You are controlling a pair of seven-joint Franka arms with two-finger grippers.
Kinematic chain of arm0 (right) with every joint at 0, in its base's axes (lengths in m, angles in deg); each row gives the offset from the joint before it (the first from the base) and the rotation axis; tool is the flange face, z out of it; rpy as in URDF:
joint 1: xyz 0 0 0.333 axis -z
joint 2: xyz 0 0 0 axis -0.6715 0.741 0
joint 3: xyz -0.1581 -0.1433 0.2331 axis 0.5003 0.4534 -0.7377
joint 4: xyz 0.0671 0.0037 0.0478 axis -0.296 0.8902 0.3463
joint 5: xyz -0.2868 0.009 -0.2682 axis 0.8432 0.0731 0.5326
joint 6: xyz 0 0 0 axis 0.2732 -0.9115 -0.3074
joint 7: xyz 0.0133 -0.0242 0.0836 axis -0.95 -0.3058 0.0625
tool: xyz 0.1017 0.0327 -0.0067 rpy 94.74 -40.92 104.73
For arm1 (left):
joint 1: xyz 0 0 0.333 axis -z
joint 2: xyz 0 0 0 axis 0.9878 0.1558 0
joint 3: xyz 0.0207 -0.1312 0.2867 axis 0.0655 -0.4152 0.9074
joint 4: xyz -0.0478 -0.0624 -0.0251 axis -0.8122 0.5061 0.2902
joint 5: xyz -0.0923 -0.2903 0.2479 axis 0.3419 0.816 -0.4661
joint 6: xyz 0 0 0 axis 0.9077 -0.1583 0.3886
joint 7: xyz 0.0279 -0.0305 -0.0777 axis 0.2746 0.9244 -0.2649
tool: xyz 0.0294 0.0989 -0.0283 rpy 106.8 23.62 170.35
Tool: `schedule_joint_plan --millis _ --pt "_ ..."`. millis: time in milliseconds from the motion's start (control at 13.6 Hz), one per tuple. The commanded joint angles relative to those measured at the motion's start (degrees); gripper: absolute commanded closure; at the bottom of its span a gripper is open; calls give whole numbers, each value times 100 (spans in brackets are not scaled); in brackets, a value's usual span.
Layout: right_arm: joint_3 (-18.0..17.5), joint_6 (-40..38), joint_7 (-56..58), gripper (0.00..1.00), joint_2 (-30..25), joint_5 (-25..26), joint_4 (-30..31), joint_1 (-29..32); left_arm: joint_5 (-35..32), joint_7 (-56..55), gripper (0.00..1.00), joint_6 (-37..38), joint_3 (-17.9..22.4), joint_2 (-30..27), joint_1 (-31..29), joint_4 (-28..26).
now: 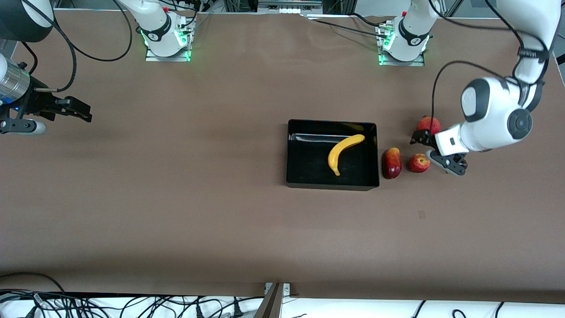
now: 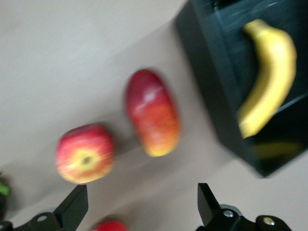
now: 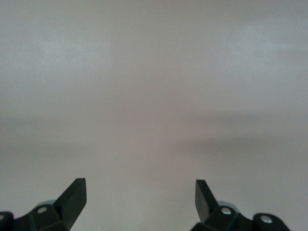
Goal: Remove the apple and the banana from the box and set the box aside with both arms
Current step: 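Move the left gripper back over the banana in the tray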
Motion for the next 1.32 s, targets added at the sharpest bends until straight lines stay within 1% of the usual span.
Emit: schedule_joint_plan --millis 0,73,220,294,440,514,661,881,954,1101,1248 --pt "-26 -17 -50 0 -86 3 21 12 154 -1171 0 74 -150 -441 762 -118" --pt "-26 -17 -50 0 -86 12 21 12 163 -1751 0 -22 -290 -433 982 -109" --pt "-26 -17 -50 0 -86 12 21 12 119 -2615 0 -643 -317 -293 1632 -118" --pt "-26 -17 -50 0 -86 4 21 12 75 -2862 0 -916 -317 -118 1826 -118" --pt "-26 -26 -50 0 -86 3 21 12 -12 -2874 0 -1470 -309 260 2073 -135" --pt "-26 -26 -50 0 -86 3 21 12 -318 -2899 0 -1612 -309 410 2118 -135" --pt "-26 -26 -50 0 -86 3 21 12 -627 -2917 0 -1867 -300 586 2180 -197" --pt "-26 -26 -50 0 -86 12 21 12 -1145 -2908 0 -1930 -265 788 2189 -206" --pt "-26 -26 -50 0 -95 4 21 12 -1190 -2917 0 -1947 -265 885 2189 -215" --pt "-26 -34 -50 0 -86 12 21 12 -1208 -2917 0 -2262 -247 1034 2215 -328" --pt "-26 -43 -50 0 -86 12 21 12 -1200 -2917 0 -2360 -151 1219 2267 -338"
